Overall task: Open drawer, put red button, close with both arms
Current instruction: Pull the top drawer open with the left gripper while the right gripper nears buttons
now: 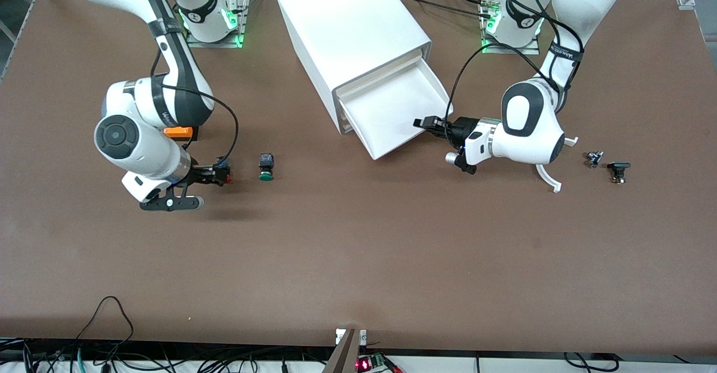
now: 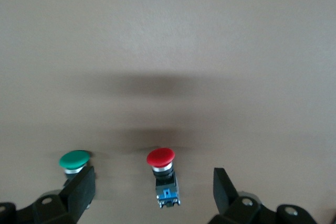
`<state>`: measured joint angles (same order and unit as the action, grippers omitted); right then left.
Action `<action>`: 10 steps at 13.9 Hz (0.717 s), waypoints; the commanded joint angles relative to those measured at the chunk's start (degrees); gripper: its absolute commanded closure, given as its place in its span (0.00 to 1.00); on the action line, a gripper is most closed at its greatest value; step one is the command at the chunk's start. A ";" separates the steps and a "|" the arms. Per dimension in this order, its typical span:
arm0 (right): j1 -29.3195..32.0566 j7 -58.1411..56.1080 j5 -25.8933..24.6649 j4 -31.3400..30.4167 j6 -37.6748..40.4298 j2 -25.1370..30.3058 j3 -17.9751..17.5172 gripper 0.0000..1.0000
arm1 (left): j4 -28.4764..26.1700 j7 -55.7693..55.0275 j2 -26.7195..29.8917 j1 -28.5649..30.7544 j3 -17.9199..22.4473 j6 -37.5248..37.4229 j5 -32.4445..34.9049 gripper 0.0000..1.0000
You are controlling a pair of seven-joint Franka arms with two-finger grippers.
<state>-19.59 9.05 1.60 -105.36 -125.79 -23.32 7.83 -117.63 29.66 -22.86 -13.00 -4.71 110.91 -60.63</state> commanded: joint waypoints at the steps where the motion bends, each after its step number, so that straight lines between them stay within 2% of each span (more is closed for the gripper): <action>1: 0.51 -0.43 -0.45 -8.62 -7.07 3.54 -0.63 0.00 | 0.64 -2.68 0.79 -0.27 0.93 5.80 2.53 0.00; 2: 0.52 -0.43 -0.54 -10.55 -9.44 3.63 -0.97 0.00 | 0.64 -2.50 1.23 -0.09 0.93 9.11 5.92 0.00; 4: 0.52 -0.61 -0.72 -14.68 -14.02 3.98 -1.76 0.00 | 1.08 -2.50 2.98 -0.09 0.84 13.79 19.16 0.00; 5: 0.52 -2.00 -1.76 -15.92 -15.34 3.98 -2.64 0.00 | 2.04 -2.50 3.87 -0.09 0.84 15.11 22.27 0.00; 10: 0.69 -4.30 -7.83 -19.97 -17.46 3.98 -3.09 0.00 | 2.49 -2.77 9.92 5.34 0.84 16.78 22.83 0.00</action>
<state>-19.60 6.07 -4.52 -122.42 -141.49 -21.33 5.27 -114.43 27.44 -16.59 -10.44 -3.77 126.89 -39.25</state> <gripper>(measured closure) 0.000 0.000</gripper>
